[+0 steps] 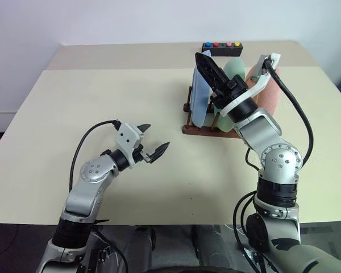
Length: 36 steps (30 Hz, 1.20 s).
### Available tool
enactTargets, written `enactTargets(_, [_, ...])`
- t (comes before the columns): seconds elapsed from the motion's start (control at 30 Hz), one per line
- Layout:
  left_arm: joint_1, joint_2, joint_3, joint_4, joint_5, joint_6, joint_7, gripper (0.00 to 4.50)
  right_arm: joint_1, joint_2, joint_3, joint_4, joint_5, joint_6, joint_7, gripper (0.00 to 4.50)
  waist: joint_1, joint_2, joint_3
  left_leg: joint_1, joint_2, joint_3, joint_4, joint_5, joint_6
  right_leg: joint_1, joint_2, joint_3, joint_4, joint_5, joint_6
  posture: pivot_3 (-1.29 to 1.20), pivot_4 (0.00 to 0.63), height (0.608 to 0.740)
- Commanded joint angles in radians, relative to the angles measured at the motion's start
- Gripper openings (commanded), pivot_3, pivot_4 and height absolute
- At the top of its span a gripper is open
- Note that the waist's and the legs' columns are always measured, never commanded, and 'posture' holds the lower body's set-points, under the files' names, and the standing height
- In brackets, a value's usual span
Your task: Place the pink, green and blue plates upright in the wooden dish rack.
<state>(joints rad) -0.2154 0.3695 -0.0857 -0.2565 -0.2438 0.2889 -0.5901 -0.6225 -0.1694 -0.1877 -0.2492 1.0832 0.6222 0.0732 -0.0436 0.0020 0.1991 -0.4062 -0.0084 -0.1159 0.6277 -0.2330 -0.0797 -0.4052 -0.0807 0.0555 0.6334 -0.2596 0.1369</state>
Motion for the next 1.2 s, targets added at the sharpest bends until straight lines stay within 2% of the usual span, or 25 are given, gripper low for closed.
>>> enactTargets(0.03, [-0.004, -0.001, 0.004, -0.023, 0.002, -0.019, 0.002, 4.5, -0.018, -0.027, 0.015, -0.056, -0.048, -0.029, 0.06, 4.45, 0.0, 0.0, 0.0, 0.0, 0.0, 0.0, 0.0, 0.0, 0.0, 0.0, 0.0, 0.0, 0.0, 0.0, 0.0, 0.0, 0.15, 0.734])
enactTargets(0.3, [-0.004, -0.003, -0.001, -0.023, 0.003, -0.018, 0.003, 4.5, -0.058, -0.157, 0.083, -0.103, -0.264, -0.128, 0.253, 4.45, 0.0, 0.0, 0.0, 0.0, 0.0, 0.0, 0.0, 0.0, 0.0, 0.0, 0.0, 0.0, 0.0, 0.0, 0.0, 0.0, 0.15, 0.734])
enactTargets(0.47, [-0.005, -0.006, -0.005, -0.02, 0.002, -0.018, 0.003, 4.5, -0.065, -0.18, 0.072, -0.119, -0.268, -0.116, 0.301, 4.45, 0.001, 0.0, 0.0, 0.0, 0.0, 0.0, 0.0, 0.0, 0.0, 0.0, 0.0, 0.0, 0.0, 0.0, 0.0, 0.0, 0.15, 0.734])
enactTargets(0.6, [-0.007, -0.01, -0.01, -0.018, 0.003, -0.019, 0.003, 4.5, -0.057, -0.191, 0.085, -0.128, -0.335, -0.148, 0.323, 4.45, 0.001, 0.0, 0.0, 0.0, 0.0, 0.0, 0.001, 0.0, 0.0, 0.0, 0.0, 0.0, 0.0, 0.0, 0.0, 0.0, 0.15, 0.734])
enactTargets(0.7, [-0.006, -0.011, -0.011, -0.021, 0.004, -0.018, 0.005, 4.5, -0.074, -0.199, 0.04, -0.123, -0.335, -0.162, 0.324, 4.45, 0.001, 0.0, 0.0, 0.0, 0.0, 0.0, 0.001, 0.0, 0.0, 0.0, 0.0, 0.0, 0.0, 0.0, 0.0, 0.0, 0.15, 0.734])
enactTargets(0.83, [0.001, -0.009, -0.007, -0.023, 0.002, -0.017, 0.005, 4.5, -0.088, -0.376, -0.124, -0.05, -0.381, -0.227, 0.391, 4.45, 0.016, 0.0, 0.0, -0.002, 0.0, 0.0, 0.002, 0.0, 0.0, 0.0, 0.0, 0.0, 0.0, 0.0, 0.0, 0.0, 0.15, 0.734])
enactTargets(0.97, [0.001, -0.011, -0.013, -0.019, 0.001, -0.018, 0.001, 4.5, -0.041, -0.493, -0.213, 0.005, -0.383, -0.226, 0.436, 4.45, 0.027, 0.0, 0.0, -0.001, 0.0, 0.0, 0.001, 0.0, 0.0, 0.0, -0.001, 0.0, -0.002, 0.0, 0.0, 0.0, 0.15, 0.734])
enactTargets(1.07, [-0.01, -0.018, -0.025, -0.004, 0.001, -0.021, -0.009, 4.5, 0.003, -0.541, -0.24, -0.002, -0.386, -0.218, 0.465, 4.45, 0.023, 0.0, 0.0, -0.001, 0.0, 0.0, 0.001, 0.0, 0.0, 0.0, 0.0, 0.0, -0.001, 0.0, 0.0, 0.0, 0.15, 0.734])
enactTargets(1.2, [-0.024, -0.026, -0.034, 0.009, 0.005, -0.024, -0.018, 4.5, 0.044, -0.543, -0.225, -0.059, -0.363, -0.198, 0.483, 4.45, 0.024, 0.0, 0.0, -0.001, 0.0, 0.001, 0.002, 0.0, 0.0, 0.0, 0.0, 0.0, -0.001, 0.0, 0.0, 0.0, 0.15, 0.734])
